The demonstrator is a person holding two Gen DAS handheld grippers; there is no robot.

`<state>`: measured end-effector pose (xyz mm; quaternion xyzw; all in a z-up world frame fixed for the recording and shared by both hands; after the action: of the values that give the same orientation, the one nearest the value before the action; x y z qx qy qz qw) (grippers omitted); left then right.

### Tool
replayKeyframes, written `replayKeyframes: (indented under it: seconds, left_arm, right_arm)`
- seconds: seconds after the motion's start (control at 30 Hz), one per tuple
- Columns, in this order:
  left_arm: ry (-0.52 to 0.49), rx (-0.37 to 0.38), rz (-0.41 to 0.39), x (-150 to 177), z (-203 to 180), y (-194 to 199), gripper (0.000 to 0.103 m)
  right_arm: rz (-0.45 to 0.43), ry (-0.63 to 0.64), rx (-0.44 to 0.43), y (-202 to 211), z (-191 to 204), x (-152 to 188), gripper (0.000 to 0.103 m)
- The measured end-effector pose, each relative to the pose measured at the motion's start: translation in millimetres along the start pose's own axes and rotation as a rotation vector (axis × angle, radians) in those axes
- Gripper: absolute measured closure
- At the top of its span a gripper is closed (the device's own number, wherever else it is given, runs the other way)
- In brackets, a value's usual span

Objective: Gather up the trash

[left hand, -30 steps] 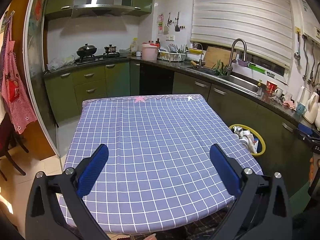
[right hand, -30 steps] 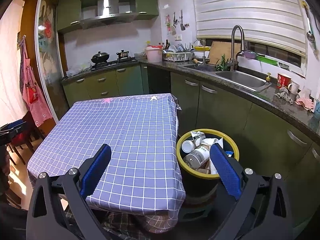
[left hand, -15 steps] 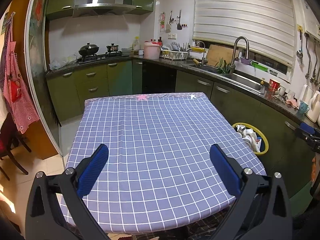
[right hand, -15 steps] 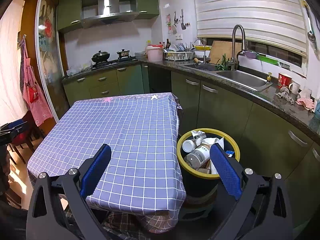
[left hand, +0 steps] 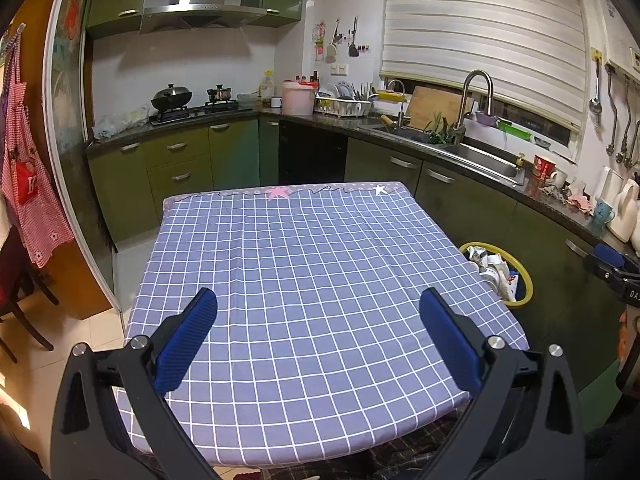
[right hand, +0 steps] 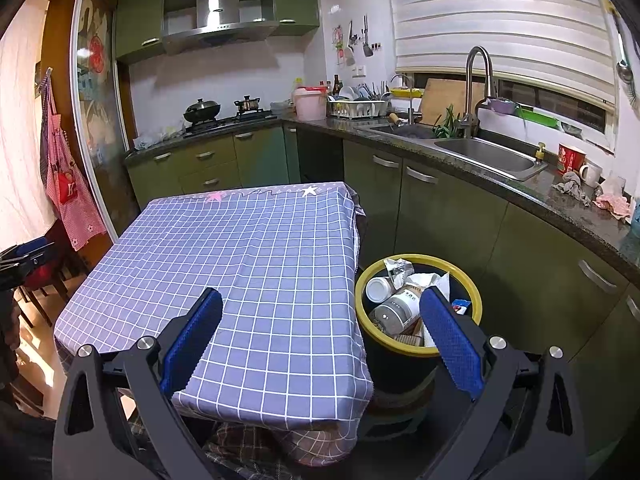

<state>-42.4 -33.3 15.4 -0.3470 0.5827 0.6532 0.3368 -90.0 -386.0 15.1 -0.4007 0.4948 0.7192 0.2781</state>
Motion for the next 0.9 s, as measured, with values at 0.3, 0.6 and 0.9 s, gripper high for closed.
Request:
replayKeyframes:
  seconds: [0.3, 0.6, 0.9]
  left_arm:
    - [-0.014, -0.004, 0.001, -0.2, -3.0, -1.6, 0.007]
    - [-0.031, -0.008, 0.012, 1.4, -5.3, -4.0, 0.007]
    - [-0.041, -0.003, 0.024, 0.6, -6.7, -6.9, 0.007]
  right_arm:
    - [0.004, 0.003, -0.002, -1.2, 0.5, 0.8, 0.006]
    - [0.008, 0.004, -0.004, -1.8, -0.4, 1.3, 0.006]
    - [0.015, 0.006, -0.007, -5.3, -1.9, 3.6, 0.006]
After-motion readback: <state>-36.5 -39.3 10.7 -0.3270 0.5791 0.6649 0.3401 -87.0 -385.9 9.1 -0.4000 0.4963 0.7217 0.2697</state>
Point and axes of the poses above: each gripper's, at about its wrist camera, not at the fingertips, and y roughly against the way its jaws point, z to its left, x to its underside, the point moved 3 cm from there along -y, roughly the way its jaws point, and after that the axes turned 12 degrees about -x, right-handed, at the moved point
